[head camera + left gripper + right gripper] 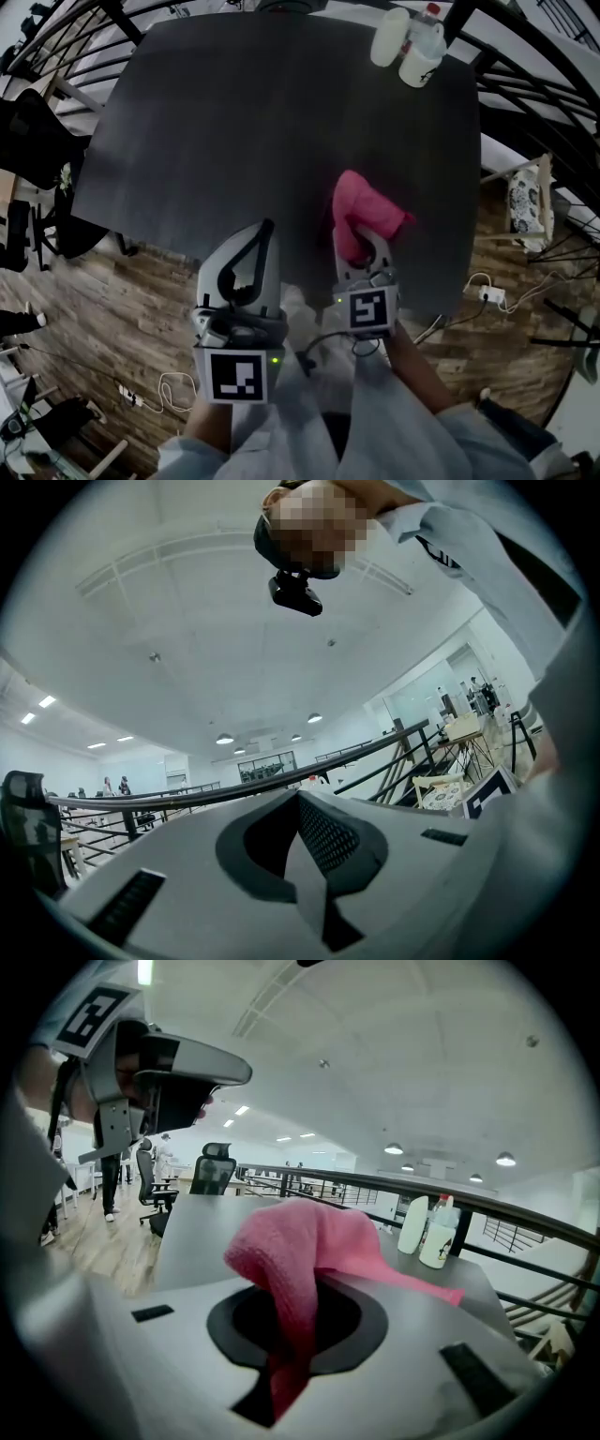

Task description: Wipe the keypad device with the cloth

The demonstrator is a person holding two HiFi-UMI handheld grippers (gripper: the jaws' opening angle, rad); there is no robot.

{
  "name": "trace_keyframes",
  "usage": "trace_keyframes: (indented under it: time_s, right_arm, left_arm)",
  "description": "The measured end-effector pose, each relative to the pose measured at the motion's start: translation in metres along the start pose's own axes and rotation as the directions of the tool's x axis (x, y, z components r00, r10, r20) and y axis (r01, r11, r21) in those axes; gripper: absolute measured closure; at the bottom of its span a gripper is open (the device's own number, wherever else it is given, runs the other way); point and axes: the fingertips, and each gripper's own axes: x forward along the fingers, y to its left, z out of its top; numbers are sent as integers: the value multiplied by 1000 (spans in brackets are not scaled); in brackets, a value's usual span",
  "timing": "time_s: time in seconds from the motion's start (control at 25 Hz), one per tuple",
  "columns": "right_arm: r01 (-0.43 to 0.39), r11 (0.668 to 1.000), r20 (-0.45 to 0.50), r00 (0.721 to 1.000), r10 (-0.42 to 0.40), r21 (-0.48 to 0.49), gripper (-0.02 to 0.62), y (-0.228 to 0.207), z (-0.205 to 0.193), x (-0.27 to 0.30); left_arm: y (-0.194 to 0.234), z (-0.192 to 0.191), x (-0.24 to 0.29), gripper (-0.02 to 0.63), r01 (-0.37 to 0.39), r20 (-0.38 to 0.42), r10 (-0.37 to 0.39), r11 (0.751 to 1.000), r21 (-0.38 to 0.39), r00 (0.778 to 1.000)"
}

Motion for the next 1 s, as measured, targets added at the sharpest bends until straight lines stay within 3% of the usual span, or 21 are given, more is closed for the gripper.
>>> trace_keyframes:
  time_s: [0.36, 0.6, 0.84, 1.0]
  right_arm:
    - [-65, 995, -55, 997, 61, -76, 554, 17, -27, -2]
    - [-135, 983, -150, 982, 116, -121, 554, 36, -60, -19]
    - [-77, 995, -230, 971, 60, -64, 554, 16, -94, -49]
    - [-9, 999, -208, 978, -1, -47, 554, -7, -98, -62]
  left_arm:
    - [-7, -2, 1, 603, 10, 0, -10, 1000, -10, 1000]
    - [-10, 2, 1, 603, 32, 10, -32, 999, -9, 999]
    - [-16, 5, 7, 603, 42, 25, -42, 999, -16, 999]
    - [-19, 9, 10, 603, 50, 35, -49, 999, -15, 998]
